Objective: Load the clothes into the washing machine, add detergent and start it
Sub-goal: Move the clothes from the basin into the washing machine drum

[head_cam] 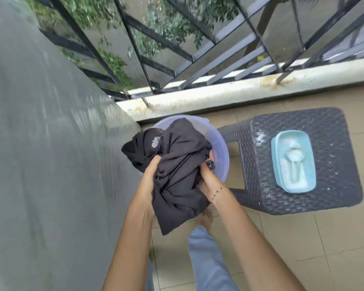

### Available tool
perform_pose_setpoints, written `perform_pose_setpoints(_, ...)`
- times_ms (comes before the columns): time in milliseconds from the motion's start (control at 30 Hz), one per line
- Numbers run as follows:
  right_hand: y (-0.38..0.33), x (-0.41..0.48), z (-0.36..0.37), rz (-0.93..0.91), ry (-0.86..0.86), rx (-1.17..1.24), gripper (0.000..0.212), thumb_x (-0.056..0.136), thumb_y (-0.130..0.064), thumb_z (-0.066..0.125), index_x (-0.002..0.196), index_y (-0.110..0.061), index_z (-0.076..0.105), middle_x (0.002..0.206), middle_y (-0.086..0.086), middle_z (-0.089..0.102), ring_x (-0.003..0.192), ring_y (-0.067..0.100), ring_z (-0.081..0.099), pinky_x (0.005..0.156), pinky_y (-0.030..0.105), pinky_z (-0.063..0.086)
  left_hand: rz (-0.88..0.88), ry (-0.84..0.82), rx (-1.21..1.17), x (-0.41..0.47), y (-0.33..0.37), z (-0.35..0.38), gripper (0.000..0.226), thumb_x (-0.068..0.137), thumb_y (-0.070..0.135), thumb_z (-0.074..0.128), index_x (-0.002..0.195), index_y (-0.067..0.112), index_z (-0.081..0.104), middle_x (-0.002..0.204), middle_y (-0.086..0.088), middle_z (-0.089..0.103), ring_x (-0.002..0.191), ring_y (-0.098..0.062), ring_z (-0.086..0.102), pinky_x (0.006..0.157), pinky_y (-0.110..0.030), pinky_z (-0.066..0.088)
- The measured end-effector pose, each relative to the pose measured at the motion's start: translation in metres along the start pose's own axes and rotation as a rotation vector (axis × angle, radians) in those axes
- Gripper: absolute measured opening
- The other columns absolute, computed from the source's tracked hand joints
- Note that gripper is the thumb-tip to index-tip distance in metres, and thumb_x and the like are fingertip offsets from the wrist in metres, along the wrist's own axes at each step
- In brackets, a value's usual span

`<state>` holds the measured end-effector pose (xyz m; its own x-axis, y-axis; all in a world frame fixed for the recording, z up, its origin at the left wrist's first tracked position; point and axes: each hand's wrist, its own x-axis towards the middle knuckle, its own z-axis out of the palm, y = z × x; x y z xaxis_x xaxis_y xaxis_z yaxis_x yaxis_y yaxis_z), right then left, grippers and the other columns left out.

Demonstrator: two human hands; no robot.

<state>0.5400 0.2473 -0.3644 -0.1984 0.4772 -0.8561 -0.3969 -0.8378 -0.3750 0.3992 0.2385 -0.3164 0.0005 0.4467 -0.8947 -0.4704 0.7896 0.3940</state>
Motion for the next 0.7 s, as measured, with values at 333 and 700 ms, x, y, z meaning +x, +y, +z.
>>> perform_pose_setpoints(333,-0.081,-0.162,0.038,-0.285,-0.32,0.206,0.044,0.073,-0.046,0.063,0.105,-0.018,0.073,0.118,0.01,0.067,0.112,0.025,0.061,0.092,0.038,0.052,0.373,0.131,0.188,-0.139,0.056,0.057,0.017,0.092,0.027,0.06,0.108,0.025,0.052,0.101,0.004,0.061,0.094,-0.016,0.057,0.087,-0.032,0.044)
perform_pose_setpoints(700,-0.081,-0.266,0.096,-0.478,-0.151,-0.362,0.074,0.071,-0.078,0.049,0.136,-0.045,0.038,0.137,-0.01,0.052,0.124,0.014,0.051,0.101,0.041,0.043,0.76,0.175,0.079,-0.273,0.13,0.054,0.069,0.073,0.046,0.064,0.134,0.018,0.05,0.133,0.003,0.056,0.123,-0.018,0.051,0.107,-0.04,0.039)
